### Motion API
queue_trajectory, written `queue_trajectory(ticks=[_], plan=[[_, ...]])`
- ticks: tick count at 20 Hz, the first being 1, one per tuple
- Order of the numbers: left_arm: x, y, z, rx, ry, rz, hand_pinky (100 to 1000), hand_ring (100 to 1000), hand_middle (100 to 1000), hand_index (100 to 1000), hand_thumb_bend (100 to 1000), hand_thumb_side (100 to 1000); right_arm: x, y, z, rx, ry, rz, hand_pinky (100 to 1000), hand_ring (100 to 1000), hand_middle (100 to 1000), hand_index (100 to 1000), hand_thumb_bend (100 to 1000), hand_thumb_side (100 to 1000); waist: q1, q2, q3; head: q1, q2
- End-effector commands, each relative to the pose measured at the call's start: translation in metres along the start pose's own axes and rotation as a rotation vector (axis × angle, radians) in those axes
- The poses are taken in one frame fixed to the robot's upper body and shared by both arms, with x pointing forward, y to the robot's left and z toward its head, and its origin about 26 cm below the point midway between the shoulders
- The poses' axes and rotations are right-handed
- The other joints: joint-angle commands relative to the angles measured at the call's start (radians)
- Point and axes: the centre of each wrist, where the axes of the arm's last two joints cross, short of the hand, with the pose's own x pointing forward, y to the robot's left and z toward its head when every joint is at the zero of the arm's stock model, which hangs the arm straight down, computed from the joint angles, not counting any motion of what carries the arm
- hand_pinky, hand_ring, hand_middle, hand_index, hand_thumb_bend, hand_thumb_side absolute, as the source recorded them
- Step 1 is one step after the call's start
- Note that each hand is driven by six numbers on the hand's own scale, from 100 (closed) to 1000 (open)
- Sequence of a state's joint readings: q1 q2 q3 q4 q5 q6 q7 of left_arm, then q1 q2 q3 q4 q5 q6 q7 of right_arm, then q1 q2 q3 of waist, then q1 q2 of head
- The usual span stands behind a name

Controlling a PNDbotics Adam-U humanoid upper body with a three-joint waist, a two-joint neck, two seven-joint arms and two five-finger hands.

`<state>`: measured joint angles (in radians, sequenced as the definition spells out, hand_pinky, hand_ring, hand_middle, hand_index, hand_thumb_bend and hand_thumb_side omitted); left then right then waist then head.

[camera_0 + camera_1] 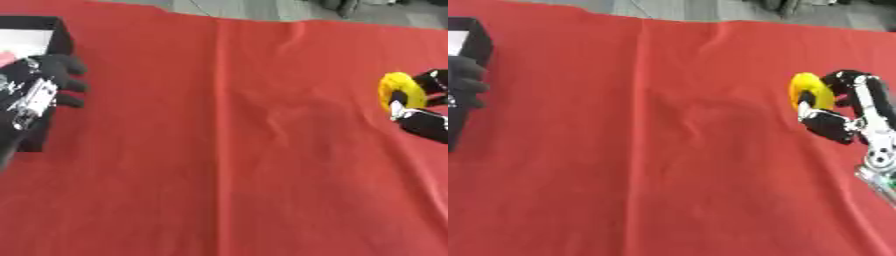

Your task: Pick up the objects with one hand, pass them to the other hand, and then place them into the box on the other side of the table.

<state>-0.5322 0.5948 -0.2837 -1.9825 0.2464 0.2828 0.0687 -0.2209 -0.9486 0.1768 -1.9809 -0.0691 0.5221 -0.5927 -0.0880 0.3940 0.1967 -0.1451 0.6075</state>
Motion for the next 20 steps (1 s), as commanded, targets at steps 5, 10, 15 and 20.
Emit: queue_trajectory(ticks=[5, 10, 15, 20], plan=[[0.017, 0.023, 0.000, -0.012, 0.011, -0.079, 708, 729, 742, 797, 100, 600, 0.020, 0.028, 0.013, -0.327, -0.072, 0.156, 609, 690, 404, 410, 100, 100, 0.021, -0.057, -0.017, 0.030, 0.037], [0.027, 0.033, -0.001, -0.086, 0.023, -0.169, 712, 732, 748, 797, 100, 562, 0.043, 0.051, 0.019, -0.341, -0.276, 0.163, 646, 673, 416, 428, 100, 100, 0.032, -0.075, -0.028, 0.057, 0.049], [0.035, 0.039, -0.003, -0.168, 0.059, -0.244, 715, 731, 745, 795, 100, 542, 0.068, 0.066, 0.022, -0.389, -0.459, 0.197, 680, 650, 423, 440, 126, 100, 0.041, -0.087, -0.038, 0.061, 0.061], [0.041, 0.043, -0.004, -0.265, 0.112, -0.327, 721, 735, 750, 801, 100, 576, 0.090, 0.075, 0.025, -0.477, -0.589, 0.209, 672, 624, 431, 452, 125, 100, 0.047, -0.093, -0.044, 0.072, 0.070]])
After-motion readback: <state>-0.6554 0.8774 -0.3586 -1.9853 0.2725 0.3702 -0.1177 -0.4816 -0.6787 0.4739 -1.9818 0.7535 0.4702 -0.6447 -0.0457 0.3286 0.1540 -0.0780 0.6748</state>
